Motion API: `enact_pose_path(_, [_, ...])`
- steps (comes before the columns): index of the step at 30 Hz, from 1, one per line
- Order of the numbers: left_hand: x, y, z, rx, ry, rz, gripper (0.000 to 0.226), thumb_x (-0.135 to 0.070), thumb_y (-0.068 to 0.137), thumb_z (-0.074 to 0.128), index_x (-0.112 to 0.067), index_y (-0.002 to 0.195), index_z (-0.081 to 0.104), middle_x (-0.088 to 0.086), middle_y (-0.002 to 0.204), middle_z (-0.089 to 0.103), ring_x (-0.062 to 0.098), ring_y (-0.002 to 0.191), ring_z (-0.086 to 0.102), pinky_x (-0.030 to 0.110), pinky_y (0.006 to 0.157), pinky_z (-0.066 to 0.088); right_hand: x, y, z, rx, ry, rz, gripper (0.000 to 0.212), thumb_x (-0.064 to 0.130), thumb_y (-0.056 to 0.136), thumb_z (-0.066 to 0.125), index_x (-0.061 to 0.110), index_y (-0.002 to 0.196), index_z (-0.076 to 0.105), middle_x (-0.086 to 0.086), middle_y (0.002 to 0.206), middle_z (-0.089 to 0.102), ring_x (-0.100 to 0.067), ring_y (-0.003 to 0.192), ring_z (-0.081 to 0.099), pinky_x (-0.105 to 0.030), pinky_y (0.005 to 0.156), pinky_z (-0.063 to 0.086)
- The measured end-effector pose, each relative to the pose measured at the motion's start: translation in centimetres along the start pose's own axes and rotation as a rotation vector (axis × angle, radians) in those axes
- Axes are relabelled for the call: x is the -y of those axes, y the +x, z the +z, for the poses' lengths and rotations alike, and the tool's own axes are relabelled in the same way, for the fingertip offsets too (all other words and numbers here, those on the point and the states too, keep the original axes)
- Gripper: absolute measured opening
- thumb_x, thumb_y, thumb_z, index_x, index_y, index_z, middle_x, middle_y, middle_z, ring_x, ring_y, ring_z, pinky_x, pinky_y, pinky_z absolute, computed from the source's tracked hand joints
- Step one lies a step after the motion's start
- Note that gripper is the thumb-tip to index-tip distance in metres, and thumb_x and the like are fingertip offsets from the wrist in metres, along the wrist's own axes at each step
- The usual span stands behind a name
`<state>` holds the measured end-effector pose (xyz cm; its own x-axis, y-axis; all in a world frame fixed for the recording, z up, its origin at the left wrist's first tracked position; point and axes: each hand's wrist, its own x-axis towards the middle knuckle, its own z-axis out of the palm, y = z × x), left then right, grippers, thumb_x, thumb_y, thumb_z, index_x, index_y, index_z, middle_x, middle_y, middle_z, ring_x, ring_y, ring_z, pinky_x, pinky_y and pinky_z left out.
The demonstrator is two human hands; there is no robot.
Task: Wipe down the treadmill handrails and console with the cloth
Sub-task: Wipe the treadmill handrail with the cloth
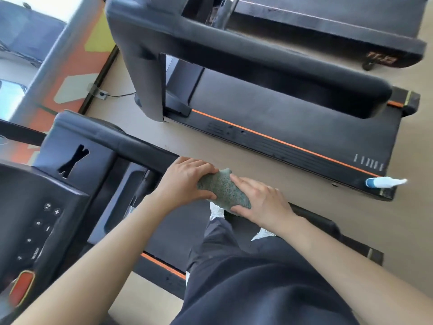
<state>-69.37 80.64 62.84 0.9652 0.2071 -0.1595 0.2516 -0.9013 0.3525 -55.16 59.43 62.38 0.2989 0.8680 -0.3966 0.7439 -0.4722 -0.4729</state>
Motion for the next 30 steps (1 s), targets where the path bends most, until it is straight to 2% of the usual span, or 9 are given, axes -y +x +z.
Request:
enact_pose_path(4, [-4.8, 0.7, 2.4, -0.032, 0.010, 0.010, 0.068, -0.069, 0.062, 0.076, -0.027, 0.115, 0.067, -0.011, 0.116, 0.071, 0.019, 0.108, 0.066, 0.040, 0.097, 0.045, -3.6, -4.2, 0.1, -0.067, 0.004, 0.031, 0.082, 0.059, 0.086, 0.065, 0.041, 0.156, 0.027, 0.012, 0.149, 0.047, -0.021, 0.130, 0.052, -0.038, 0.098, 0.048])
enact_pose_path(8, [-9.5, 1.0, 5.0, -0.117, 0.032, 0.038, 0.065, -0.065, 0.061, 0.083, -0.026, 0.111, 0.068, -0.011, 0.113, 0.071, 0.018, 0.106, 0.066, 0.036, 0.096, 0.043, -7.1, -8.2, 1.0, -0.156, 0.017, 0.069, 0.080, 0.055, 0.081, 0.073, 0.037, 0.151, 0.040, 0.009, 0.138, 0.057, -0.021, 0.122, 0.057, -0.039, 0.091, 0.053])
enact_pose_path(11, [-12.8, 1.2, 6.7, -0.166, 0.010, 0.053, 0.062, -0.062, 0.061, 0.081, -0.024, 0.109, 0.069, -0.010, 0.112, 0.070, 0.019, 0.106, 0.066, 0.035, 0.095, 0.041, -9.6, -10.9, 2.0, -0.239, 0.006, 0.087, 0.080, 0.054, 0.076, 0.078, 0.035, 0.147, 0.047, 0.008, 0.128, 0.061, -0.021, 0.115, 0.059, -0.041, 0.081, 0.057])
enact_pose_path(16, [-17.0, 1.5, 8.5, -0.205, 0.035, 0.131, 0.059, -0.058, 0.066, 0.077, -0.019, 0.110, 0.069, -0.006, 0.117, 0.070, 0.021, 0.112, 0.065, 0.037, 0.096, 0.042, -12.3, -14.9, 2.9, -0.361, 0.000, 0.134, 0.082, 0.047, 0.072, 0.085, 0.030, 0.145, 0.051, 0.005, 0.128, 0.062, -0.022, 0.112, 0.060, -0.041, 0.076, 0.059])
enact_pose_path(19, [-19.7, 2.0, 8.9, -0.218, 0.061, 0.164, 0.058, -0.065, 0.071, 0.072, -0.019, 0.106, 0.070, -0.004, 0.121, 0.070, 0.021, 0.114, 0.062, 0.038, 0.097, 0.042, -13.7, -16.8, 3.7, -0.416, 0.068, 0.149, 0.082, 0.038, 0.072, 0.088, 0.028, 0.145, 0.052, 0.003, 0.131, 0.062, -0.023, 0.113, 0.060, -0.040, 0.080, 0.059])
enact_pose_path(23, [-22.7, 2.8, 10.0, -0.221, 0.007, 0.273, 0.047, -0.054, 0.081, 0.070, -0.023, 0.116, 0.069, -0.006, 0.123, 0.067, 0.021, 0.112, 0.061, 0.035, 0.092, 0.045, -14.9, -18.7, 4.4, -0.457, 0.252, 0.154, 0.075, 0.036, 0.075, 0.086, 0.027, 0.143, 0.056, 0.005, 0.136, 0.061, -0.019, 0.117, 0.059, -0.036, 0.093, 0.054])
enact_pose_path(27, [-21.6, 2.4, 11.3, -0.269, 0.014, 0.314, 0.037, -0.041, 0.083, 0.073, -0.026, 0.117, 0.071, -0.008, 0.122, 0.068, 0.021, 0.107, 0.064, 0.035, 0.090, 0.048, -13.9, -18.9, 4.6, -0.601, 0.259, 0.135, 0.049, 0.015, 0.081, 0.083, 0.020, 0.128, 0.069, -0.001, 0.126, 0.068, -0.023, 0.110, 0.064, -0.009, 0.096, 0.042])
enact_pose_path(28, [-21.0, 2.1, 11.5, -0.286, 0.013, 0.303, 0.036, -0.039, 0.083, 0.074, -0.026, 0.116, 0.071, -0.008, 0.122, 0.068, 0.020, 0.108, 0.064, 0.035, 0.091, 0.048, -13.6, -18.6, 4.7, -0.622, 0.239, 0.137, 0.045, 0.011, 0.082, 0.082, 0.019, 0.125, 0.071, -0.002, 0.125, 0.069, -0.023, 0.109, 0.064, -0.008, 0.095, 0.041])
enact_pose_path(30, [-19.3, 1.4, 11.2, -0.314, 0.015, 0.278, 0.034, -0.039, 0.083, 0.076, -0.025, 0.115, 0.071, -0.007, 0.123, 0.068, 0.020, 0.110, 0.064, 0.035, 0.091, 0.048, -12.6, -17.4, 4.7, -0.642, 0.188, 0.135, 0.043, 0.008, 0.082, 0.081, 0.020, 0.122, 0.073, -0.002, 0.125, 0.069, -0.024, 0.110, 0.062, -0.023, 0.094, 0.049])
